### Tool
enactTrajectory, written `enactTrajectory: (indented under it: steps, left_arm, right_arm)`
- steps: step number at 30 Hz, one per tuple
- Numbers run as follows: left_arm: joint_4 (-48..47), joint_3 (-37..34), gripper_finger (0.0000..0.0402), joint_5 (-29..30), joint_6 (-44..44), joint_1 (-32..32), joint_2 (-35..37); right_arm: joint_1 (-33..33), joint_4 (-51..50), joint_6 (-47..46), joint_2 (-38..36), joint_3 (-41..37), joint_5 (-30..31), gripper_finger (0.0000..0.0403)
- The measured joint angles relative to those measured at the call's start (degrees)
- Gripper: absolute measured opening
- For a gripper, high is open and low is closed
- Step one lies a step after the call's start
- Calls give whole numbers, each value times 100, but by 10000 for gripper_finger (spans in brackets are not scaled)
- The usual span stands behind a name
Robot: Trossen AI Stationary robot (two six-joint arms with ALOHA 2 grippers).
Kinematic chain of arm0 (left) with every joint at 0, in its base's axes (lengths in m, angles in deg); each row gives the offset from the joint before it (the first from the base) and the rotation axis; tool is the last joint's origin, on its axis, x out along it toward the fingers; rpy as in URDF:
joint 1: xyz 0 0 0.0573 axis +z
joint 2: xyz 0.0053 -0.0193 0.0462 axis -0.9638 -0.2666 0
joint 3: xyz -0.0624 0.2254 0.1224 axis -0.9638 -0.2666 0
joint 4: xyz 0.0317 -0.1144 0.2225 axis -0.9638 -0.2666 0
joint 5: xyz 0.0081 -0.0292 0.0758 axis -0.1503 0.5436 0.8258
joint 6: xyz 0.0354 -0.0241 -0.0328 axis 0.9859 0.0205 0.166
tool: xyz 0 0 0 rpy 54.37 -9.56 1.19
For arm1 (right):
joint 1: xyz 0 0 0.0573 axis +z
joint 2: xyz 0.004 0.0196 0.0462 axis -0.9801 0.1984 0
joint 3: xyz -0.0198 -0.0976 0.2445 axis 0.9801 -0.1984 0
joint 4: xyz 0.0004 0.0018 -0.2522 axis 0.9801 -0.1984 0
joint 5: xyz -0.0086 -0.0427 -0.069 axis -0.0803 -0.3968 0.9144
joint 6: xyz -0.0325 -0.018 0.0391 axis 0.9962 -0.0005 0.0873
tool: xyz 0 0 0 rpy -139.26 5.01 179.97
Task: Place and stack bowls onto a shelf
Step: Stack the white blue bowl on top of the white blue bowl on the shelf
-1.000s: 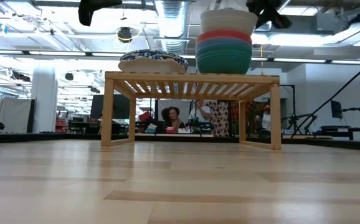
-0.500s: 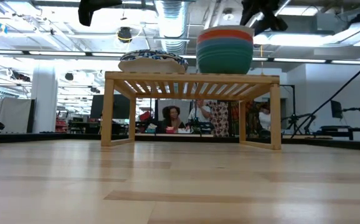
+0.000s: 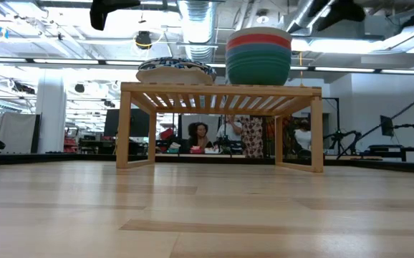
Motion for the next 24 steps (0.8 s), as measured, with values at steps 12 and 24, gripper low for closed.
enactTrajectory:
  steps: [12,24]
  left_arm:
    - [0,0,184,-86,0,0,0]
    - [0,0,184,-237,-546,-1,0]
  right_arm:
    - [2210,3368,-1177,-2293,-3189,981,248]
    - [2559,4355,-1182,-2384,-3745,1188,248]
